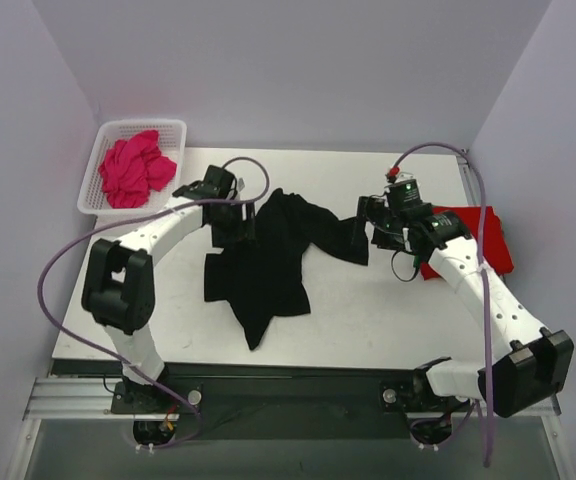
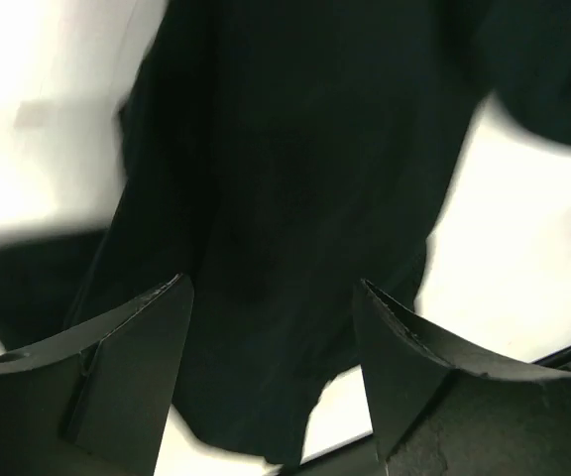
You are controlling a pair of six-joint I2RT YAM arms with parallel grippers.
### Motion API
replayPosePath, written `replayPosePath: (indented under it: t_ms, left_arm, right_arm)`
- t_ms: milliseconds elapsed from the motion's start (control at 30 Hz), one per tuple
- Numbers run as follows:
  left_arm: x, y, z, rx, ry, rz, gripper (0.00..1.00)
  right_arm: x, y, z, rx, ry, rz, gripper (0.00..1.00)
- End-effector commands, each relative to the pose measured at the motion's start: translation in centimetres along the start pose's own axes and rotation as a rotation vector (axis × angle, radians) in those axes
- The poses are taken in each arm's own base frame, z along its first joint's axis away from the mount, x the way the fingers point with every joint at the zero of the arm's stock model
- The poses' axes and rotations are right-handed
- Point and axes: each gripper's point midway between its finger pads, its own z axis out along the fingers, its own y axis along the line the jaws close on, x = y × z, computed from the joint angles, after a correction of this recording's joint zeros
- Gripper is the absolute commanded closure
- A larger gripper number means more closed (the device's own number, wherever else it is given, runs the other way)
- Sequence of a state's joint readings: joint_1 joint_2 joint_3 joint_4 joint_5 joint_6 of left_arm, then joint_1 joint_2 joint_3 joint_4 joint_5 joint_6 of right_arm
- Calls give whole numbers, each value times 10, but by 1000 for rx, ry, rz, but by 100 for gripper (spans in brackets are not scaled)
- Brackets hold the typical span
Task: Fold and stack the t-shirts
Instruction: Move the tshirt to the center of the board, then flatten out the tshirt
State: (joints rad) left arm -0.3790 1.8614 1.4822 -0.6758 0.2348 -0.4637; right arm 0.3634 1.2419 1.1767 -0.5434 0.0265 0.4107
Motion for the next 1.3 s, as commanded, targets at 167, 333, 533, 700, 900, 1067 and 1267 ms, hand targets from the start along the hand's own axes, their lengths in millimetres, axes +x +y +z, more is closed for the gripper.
replayPosePath:
  t_ms: [167, 333, 533, 700, 900, 1067, 1267]
  left_arm:
    - [56, 55, -58, -170, -28, -12, 25]
    - [87, 75, -57, -210, 32, -66, 25]
    - [88, 53, -49, -88, 41, -106, 25]
    - [102, 49, -28, -33, 121, -129, 24]
    - [104, 62, -10, -90, 173, -107, 26]
    - [105, 58, 6, -50, 194, -106, 34]
    - [101, 51, 13, -8, 207, -104, 36]
  right_arm:
    - [61, 37, 38, -65, 248, -123, 4]
    - [80, 52, 54, -105, 325, -106, 6]
    - [74, 33, 80, -60, 350, 37, 6]
    - [68, 21, 96, -18, 350, 63, 7]
    - [65, 8, 114, 35, 353, 64, 12]
    - [64, -6, 128, 81, 354, 62, 25]
    - [62, -20, 139, 115, 363, 70, 29]
